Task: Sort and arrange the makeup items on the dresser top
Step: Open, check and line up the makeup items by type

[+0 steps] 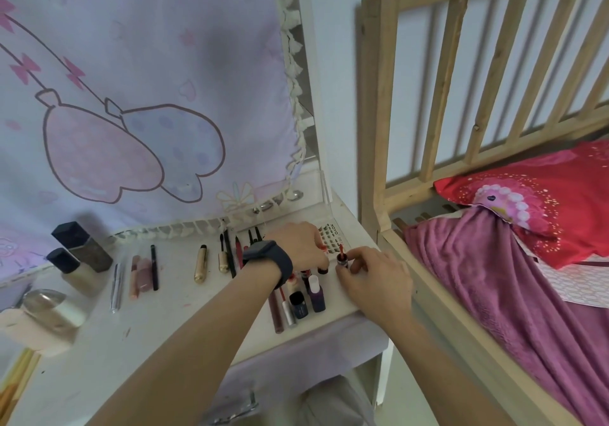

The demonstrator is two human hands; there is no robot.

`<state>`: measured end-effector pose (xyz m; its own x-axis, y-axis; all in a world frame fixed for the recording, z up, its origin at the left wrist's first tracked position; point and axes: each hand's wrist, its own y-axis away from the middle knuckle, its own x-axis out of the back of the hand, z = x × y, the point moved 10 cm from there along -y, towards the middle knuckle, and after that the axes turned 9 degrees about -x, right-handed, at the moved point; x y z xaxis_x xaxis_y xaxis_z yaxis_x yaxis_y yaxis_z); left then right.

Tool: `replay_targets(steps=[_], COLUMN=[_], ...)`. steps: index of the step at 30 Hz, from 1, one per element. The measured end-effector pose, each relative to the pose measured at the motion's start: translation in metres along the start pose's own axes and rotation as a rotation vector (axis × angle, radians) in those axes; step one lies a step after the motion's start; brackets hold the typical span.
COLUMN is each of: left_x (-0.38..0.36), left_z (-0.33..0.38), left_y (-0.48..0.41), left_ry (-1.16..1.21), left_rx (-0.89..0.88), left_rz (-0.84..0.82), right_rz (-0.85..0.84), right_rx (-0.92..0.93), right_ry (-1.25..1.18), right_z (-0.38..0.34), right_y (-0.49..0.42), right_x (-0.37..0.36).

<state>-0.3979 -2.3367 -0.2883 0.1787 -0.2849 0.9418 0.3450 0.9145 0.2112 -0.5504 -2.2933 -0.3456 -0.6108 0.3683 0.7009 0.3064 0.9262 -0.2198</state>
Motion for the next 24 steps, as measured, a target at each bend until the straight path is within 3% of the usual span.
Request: replay_targets(steps=[24], left_x=[0.0076], left_z=[0.0093], left_y=[0.0079], left_ry=[-0.039], left_rx=[0.001], left_rz=[0.048], right_rz=[0.015], right_rx=[0.025], right_ry=[0.012], right_z=[-0.0027], right_y=[0.0031], right_x=[0.0032])
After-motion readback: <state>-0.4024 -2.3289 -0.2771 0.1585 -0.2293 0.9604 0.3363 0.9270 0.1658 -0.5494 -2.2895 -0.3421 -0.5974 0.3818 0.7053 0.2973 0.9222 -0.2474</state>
